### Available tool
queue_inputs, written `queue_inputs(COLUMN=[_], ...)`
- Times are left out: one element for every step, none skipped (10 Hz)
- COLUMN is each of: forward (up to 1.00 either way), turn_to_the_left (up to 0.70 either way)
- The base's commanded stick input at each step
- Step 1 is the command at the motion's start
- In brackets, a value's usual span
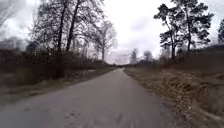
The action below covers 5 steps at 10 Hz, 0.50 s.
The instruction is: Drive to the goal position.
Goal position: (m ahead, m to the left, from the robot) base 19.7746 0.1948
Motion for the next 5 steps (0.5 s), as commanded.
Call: queue_inputs(forward=[0.7, 0.7, 0.7, 0.7, 0.7], turn_to_the_left=[0.0, 0.0, 0.0, 0.0, 0.0])
